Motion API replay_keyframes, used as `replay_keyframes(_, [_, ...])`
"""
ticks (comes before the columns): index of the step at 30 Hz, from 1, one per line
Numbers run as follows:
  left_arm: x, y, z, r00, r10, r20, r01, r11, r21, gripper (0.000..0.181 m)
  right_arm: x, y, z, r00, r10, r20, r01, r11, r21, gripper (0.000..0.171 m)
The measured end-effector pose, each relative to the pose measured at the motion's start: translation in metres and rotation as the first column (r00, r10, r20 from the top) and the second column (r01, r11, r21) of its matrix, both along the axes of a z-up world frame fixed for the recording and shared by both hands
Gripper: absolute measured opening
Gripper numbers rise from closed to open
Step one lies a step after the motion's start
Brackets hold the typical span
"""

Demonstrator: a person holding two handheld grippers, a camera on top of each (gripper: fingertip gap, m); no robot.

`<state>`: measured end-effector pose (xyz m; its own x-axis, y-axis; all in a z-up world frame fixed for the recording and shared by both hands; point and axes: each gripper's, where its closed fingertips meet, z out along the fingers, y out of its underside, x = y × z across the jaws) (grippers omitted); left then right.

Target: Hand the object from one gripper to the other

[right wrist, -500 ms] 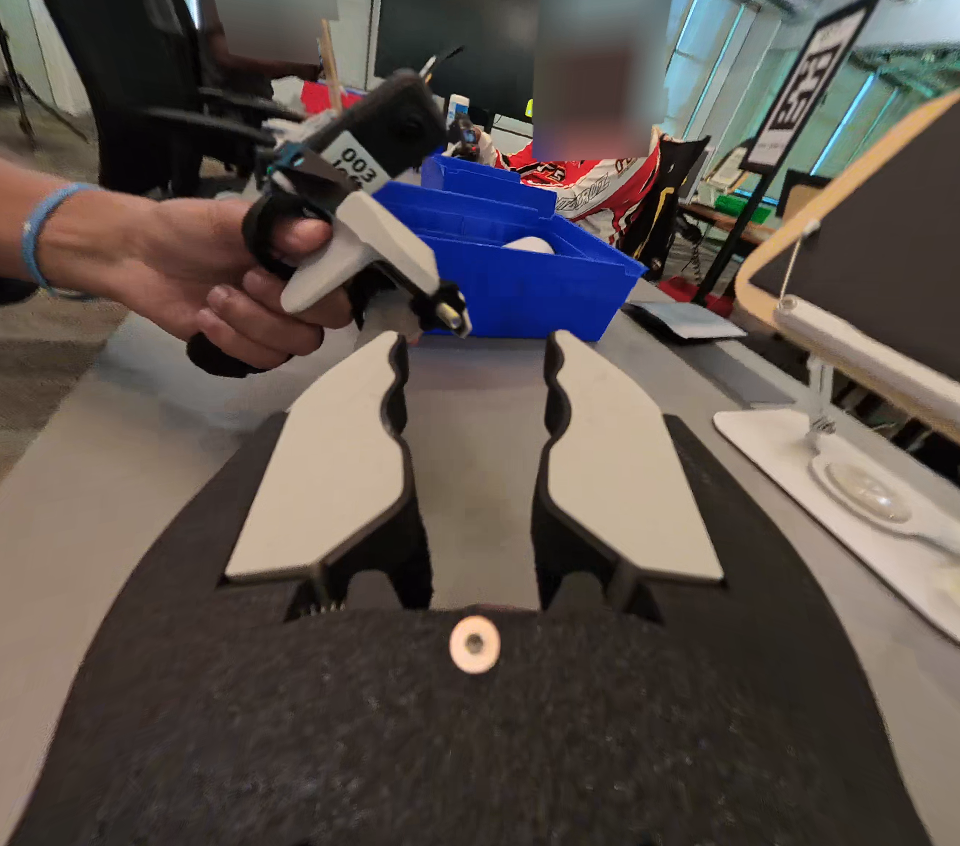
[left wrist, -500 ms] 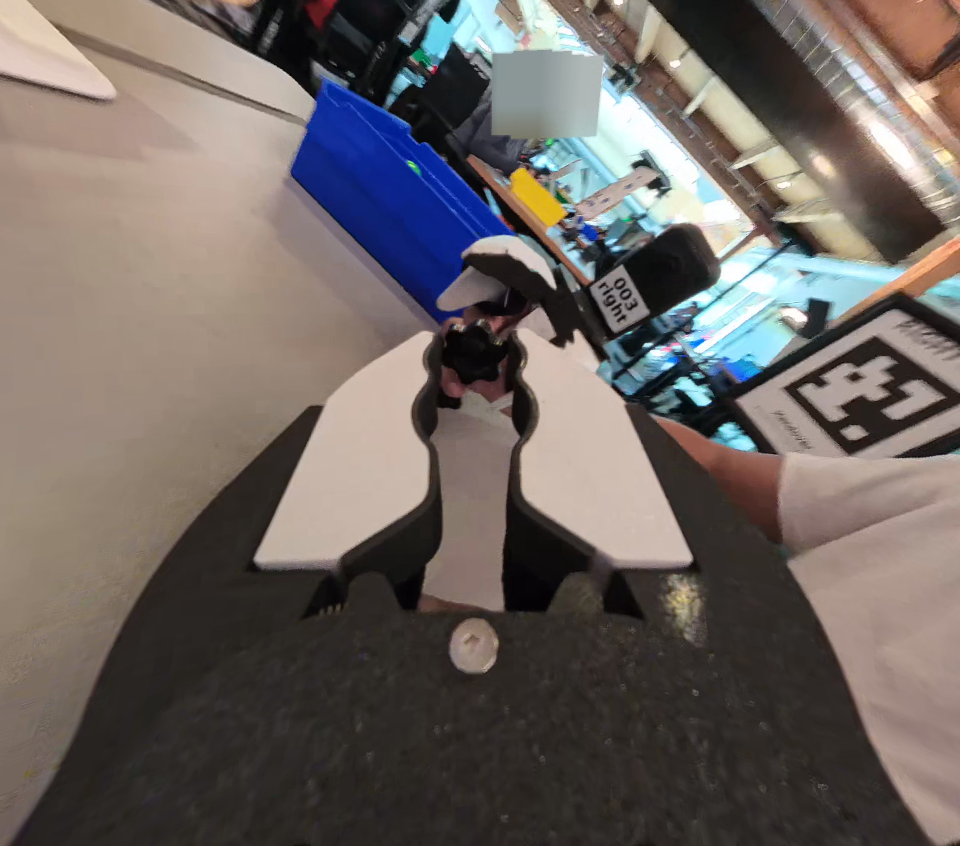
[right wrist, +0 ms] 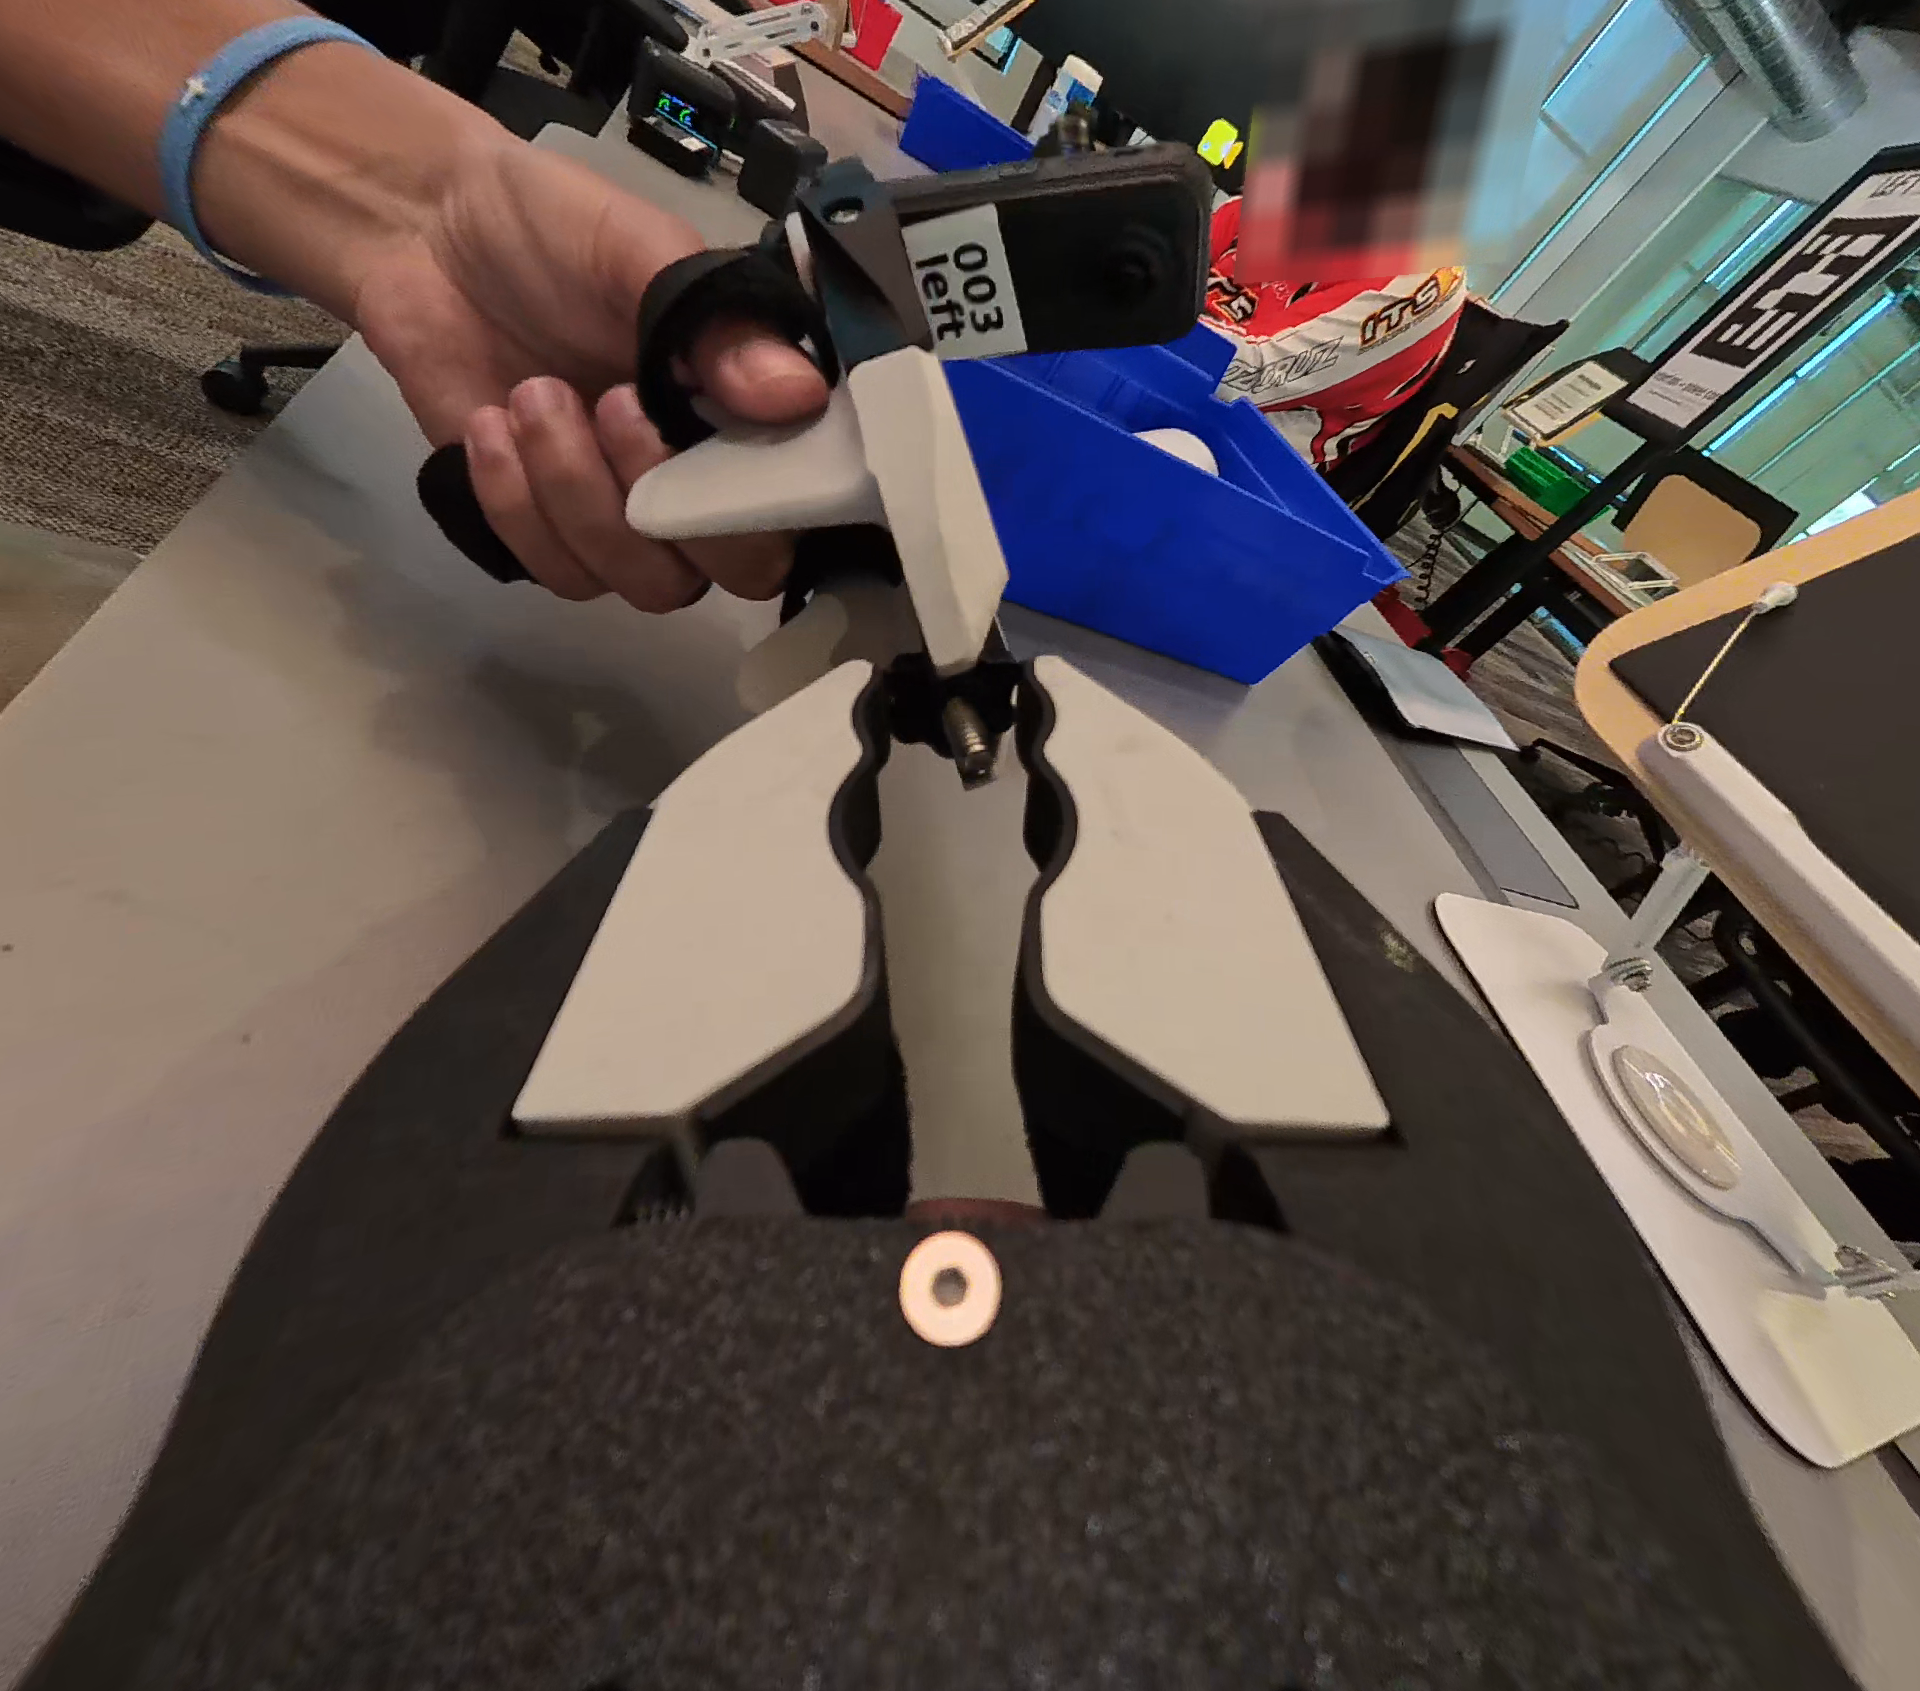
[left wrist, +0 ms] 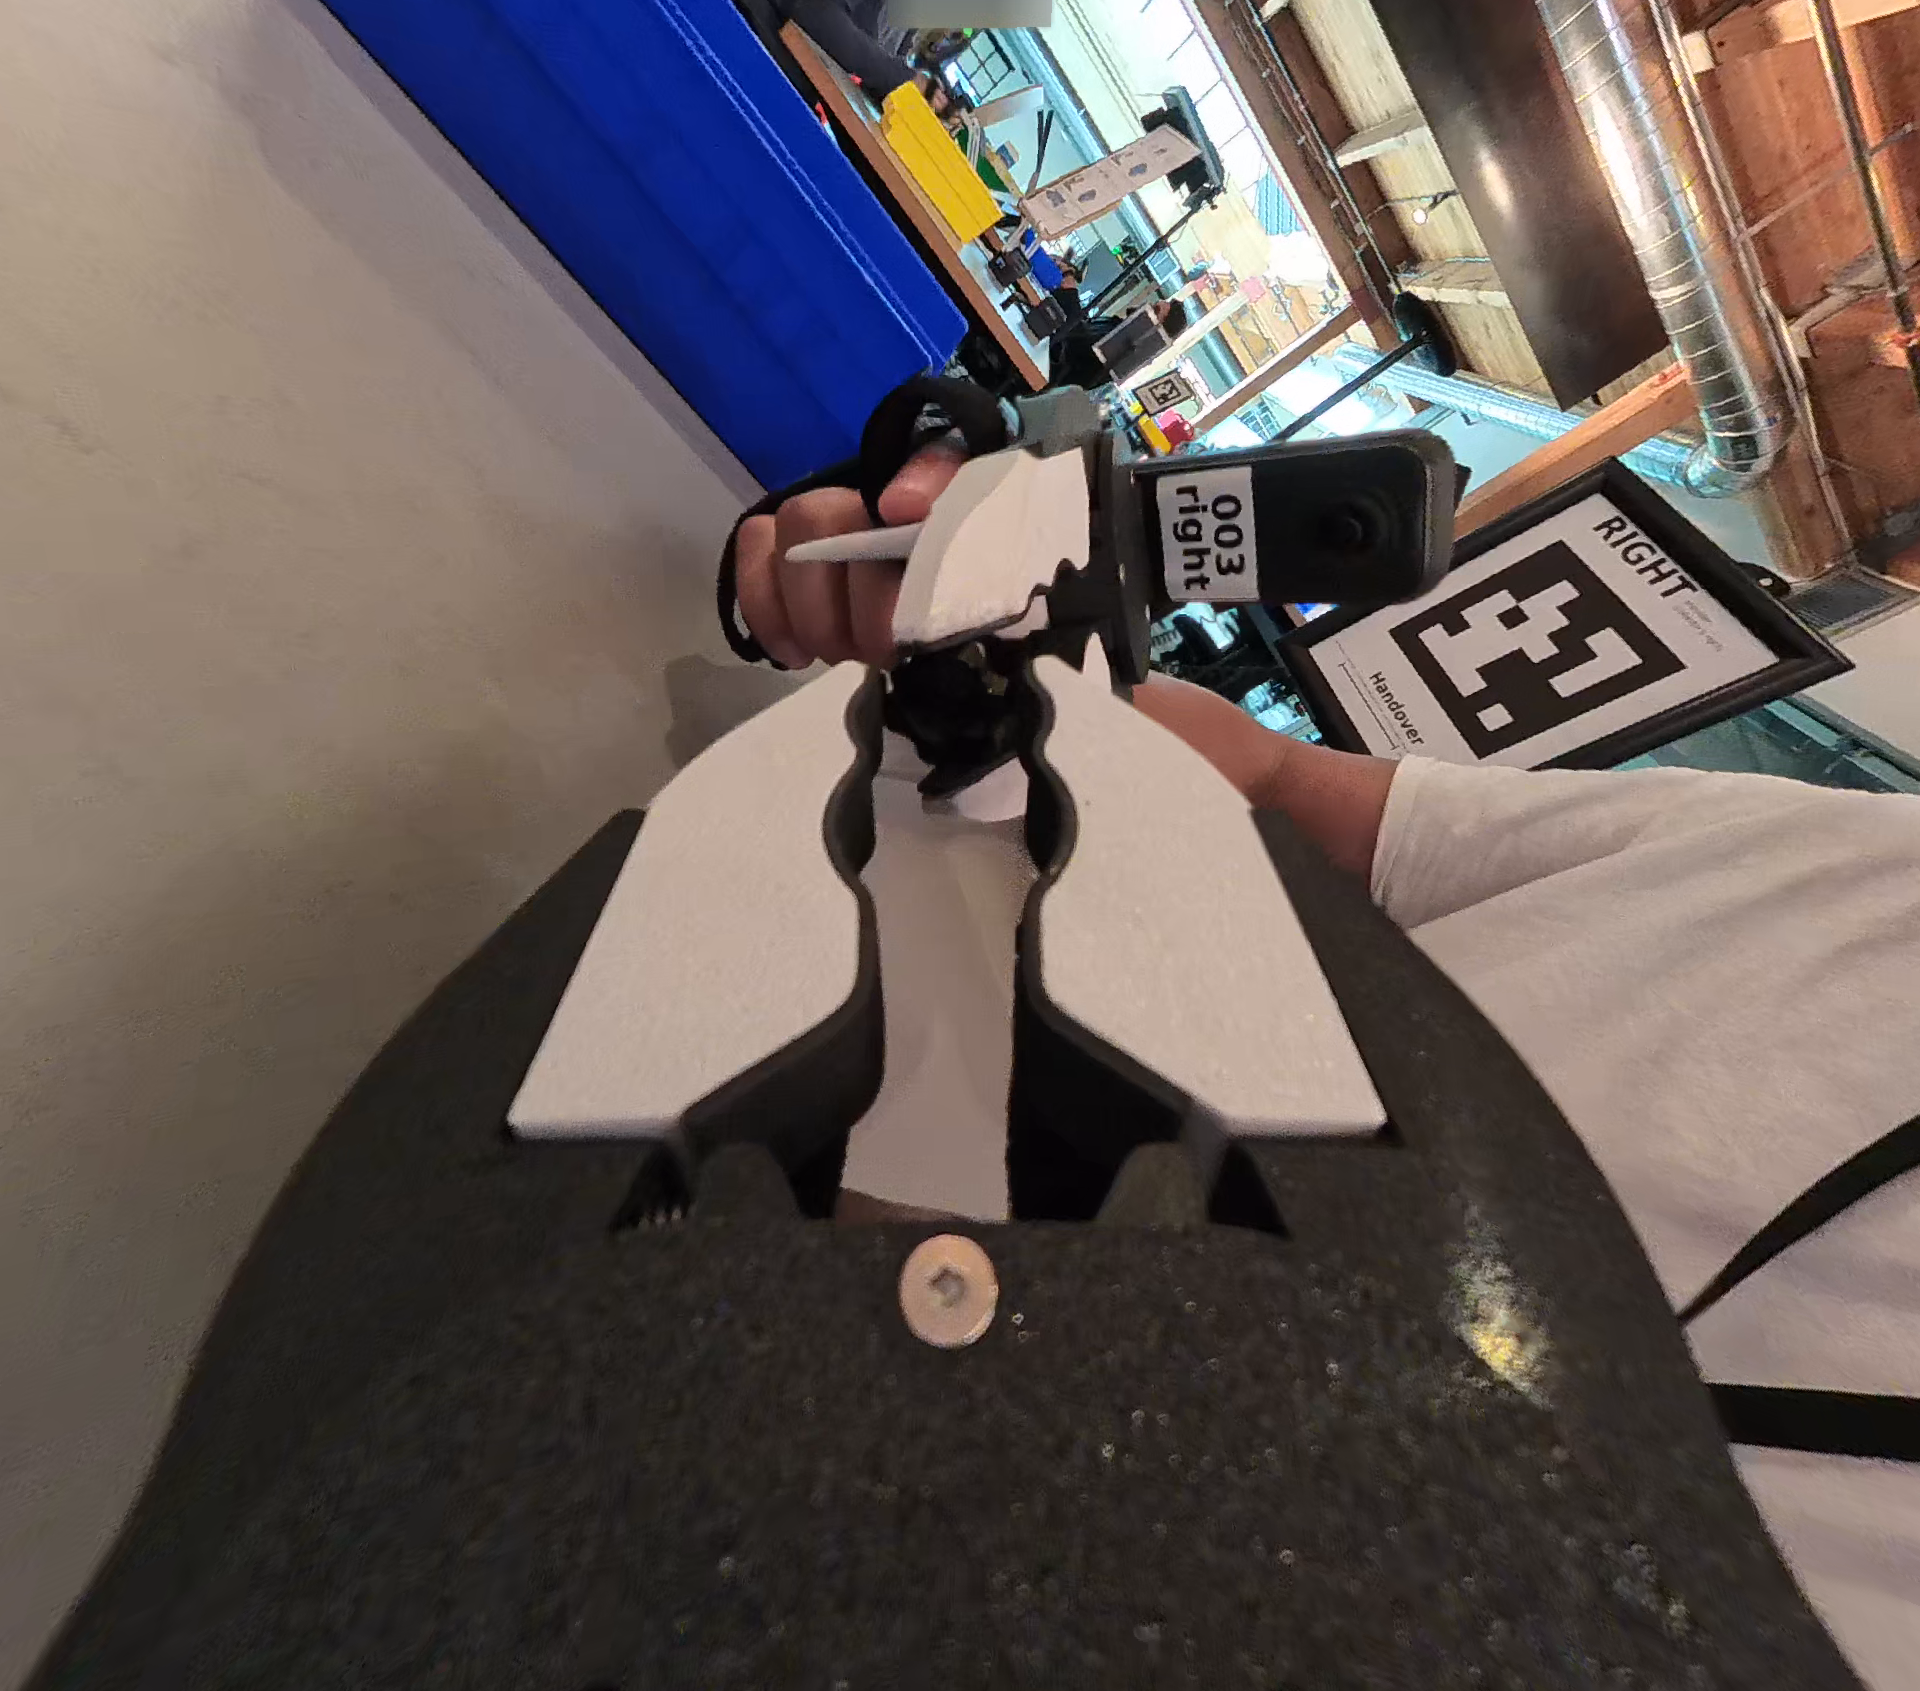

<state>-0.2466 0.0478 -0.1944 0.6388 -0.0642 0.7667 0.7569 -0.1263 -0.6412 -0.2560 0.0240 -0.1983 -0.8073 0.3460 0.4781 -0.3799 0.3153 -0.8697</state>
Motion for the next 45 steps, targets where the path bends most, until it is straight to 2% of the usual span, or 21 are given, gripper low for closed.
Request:
replay_keyframes(4, [-0.004,0.000,-0.003,0.990,0.035,-0.136,-0.042,0.998,-0.047,0.024,-0.004,0.001,-0.004,1.000,-0.016,0.023,0.015,1.000,0.006,0.022])
replay_keyframes(6, [-0.012,-0.002,-0.005,0.960,0.088,-0.264,-0.112,0.991,-0.077,0.034,-0.011,0.006,-0.007,0.997,-0.043,0.058,0.043,0.999,-0.002,0.022])
replay_keyframes(8, [-0.023,-0.007,-0.007,0.890,0.137,-0.435,-0.207,0.971,-0.118,0.040,-0.021,0.014,-0.011,0.985,-0.072,0.156,0.078,0.997,-0.029,0.022])
replay_keyframes(10, [-0.033,-0.013,-0.012,0.761,0.134,-0.635,-0.304,0.938,-0.166,0.041,-0.034,0.026,-0.017,0.932,-0.089,0.352,0.127,0.988,-0.087,0.022])
replay_keyframes(12, [-0.036,-0.016,-0.018,0.624,0.074,-0.778,-0.369,0.906,-0.210,0.041,-0.040,0.034,-0.021,0.795,-0.012,0.606,0.152,0.972,-0.179,0.022])
replay_keyframes(14, [-0.032,-0.014,-0.022,0.533,0.012,-0.846,-0.391,0.890,-0.234,0.041,-0.033,0.032,-0.021,0.560,0.171,0.811,0.131,0.948,-0.290,0.022])
replay_keyframes(16, [-0.025,-0.008,-0.018,0.490,0.004,-0.872,-0.386,0.897,-0.213,0.041,-0.023,0.027,-0.011,0.347,0.371,0.862,0.121,0.893,-0.433,0.022])
replay_keyframes(18, [-0.019,-0.004,-0.010,0.463,0.022,-0.886,-0.374,0.911,-0.173,0.040,-0.010,0.020,-0.005,0.158,0.501,0.851,0.094,0.850,-0.518,0.022])
replay_keyframes(22, [-0.011,0.000,-0.008,0.432,0.004,-0.902,-0.354,0.920,-0.165,0.039,0.008,0.006,-0.003,-0.026,0.584,0.811,0.054,0.811,-0.582,0.023])
replay_keyframes(24, [-0.007,0.002,-0.007,0.421,0.001,-0.907,-0.347,0.924,-0.160,0.038,0.015,0.000,-0.002,-0.086,0.607,0.790,0.041,0.794,-0.606,0.023])
replay_keyframes(30, [-0.004,0.004,-0.009,0.420,-0.014,-0.907,-0.339,0.925,-0.171,0.032,0.014,-0.001,0.000,-0.125,0.643,0.755,0.059,0.765,-0.641,0.023])
replay_keyframes(36, [-0.005,0.005,-0.010,0.425,-0.018,-0.905,-0.339,0.924,-0.178,0.026,0.011,0.001,-0.002,-0.109,0.635,0.765,0.073,0.772,-0.631,0.023])
replay_keyframes(45, [-0.016,0.002,-0.019,0.394,-0.055,-0.917,-0.399,0.889,-0.225,0.023,0.000,-0.002,-0.016,0.040,0.510,0.859,0.113,0.852,-0.511,0.023])
